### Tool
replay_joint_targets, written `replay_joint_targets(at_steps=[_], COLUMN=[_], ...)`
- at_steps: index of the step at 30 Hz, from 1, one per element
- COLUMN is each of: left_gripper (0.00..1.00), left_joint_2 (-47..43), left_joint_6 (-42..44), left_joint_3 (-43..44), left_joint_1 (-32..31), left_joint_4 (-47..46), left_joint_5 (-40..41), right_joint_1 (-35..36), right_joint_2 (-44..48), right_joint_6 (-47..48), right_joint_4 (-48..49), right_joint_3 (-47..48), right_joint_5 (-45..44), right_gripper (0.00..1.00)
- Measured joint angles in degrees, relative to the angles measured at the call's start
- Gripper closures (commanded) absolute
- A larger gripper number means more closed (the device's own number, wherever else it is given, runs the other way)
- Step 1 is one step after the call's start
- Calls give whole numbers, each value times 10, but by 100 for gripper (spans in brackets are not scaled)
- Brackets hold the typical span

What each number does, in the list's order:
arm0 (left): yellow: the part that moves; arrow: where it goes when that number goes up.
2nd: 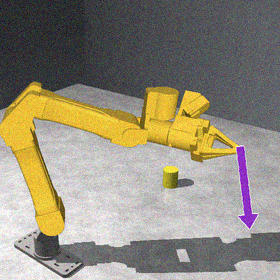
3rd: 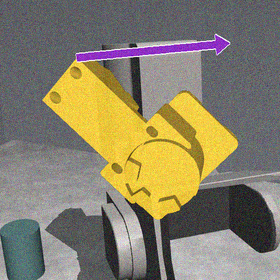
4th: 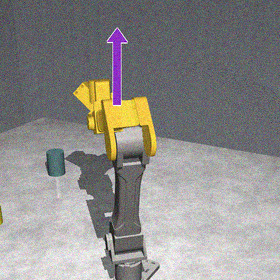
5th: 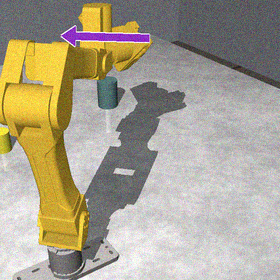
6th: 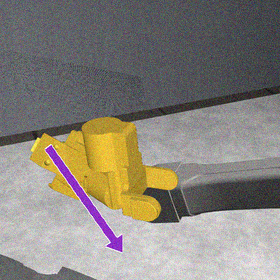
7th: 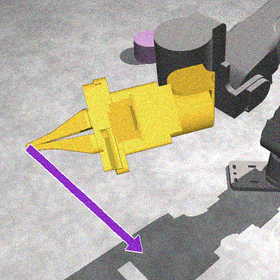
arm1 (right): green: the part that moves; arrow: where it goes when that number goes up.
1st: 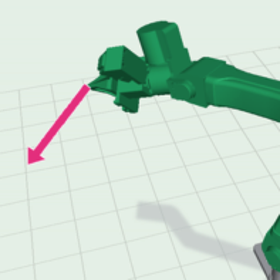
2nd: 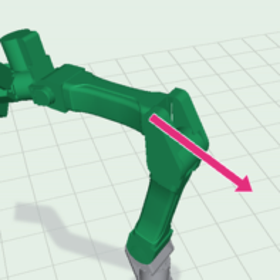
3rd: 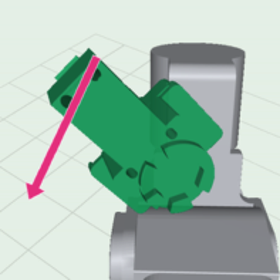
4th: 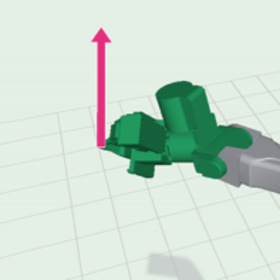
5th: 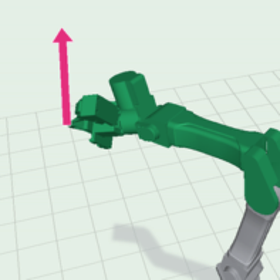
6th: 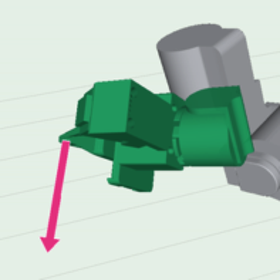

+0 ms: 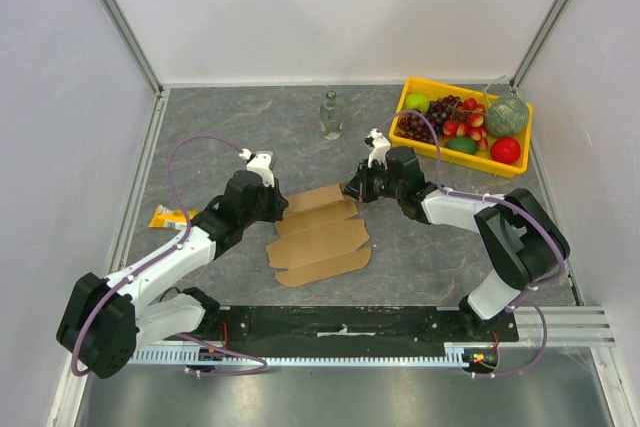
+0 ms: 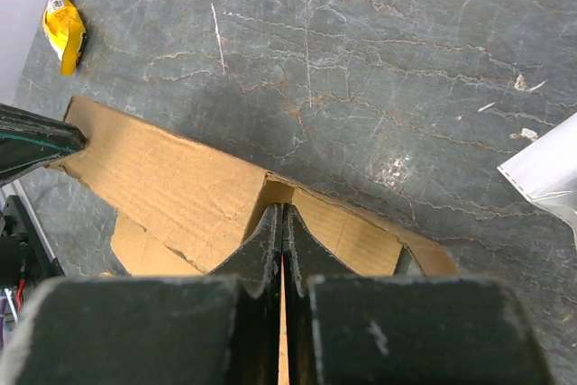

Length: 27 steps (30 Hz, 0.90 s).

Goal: Fold the paper box

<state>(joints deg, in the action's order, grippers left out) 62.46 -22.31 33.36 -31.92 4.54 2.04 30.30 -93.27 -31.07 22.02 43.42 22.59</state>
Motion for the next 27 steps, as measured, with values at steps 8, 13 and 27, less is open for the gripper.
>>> replay_joint_targets(at_steps=[8, 13, 27], left_gripper=[98, 98, 98], left_joint_2=[2, 3, 8], left_joint_6=[-2, -2, -2], left_joint_3=[0, 0, 0], left_joint_1=[-1, -1, -5], left_joint_4=[-2, -3, -6], left_joint_5=[-7, -7, -7], right_joint_1=[-5, -7, -27], right_joint_2=[-24, -37, -80], right_joint_6=[-31, -59, -166], right_joint_4=[31, 61, 189], right_joint_3=[-10, -20, -48], right_joint_5=[43, 65, 129], right_gripper=[100, 100, 100])
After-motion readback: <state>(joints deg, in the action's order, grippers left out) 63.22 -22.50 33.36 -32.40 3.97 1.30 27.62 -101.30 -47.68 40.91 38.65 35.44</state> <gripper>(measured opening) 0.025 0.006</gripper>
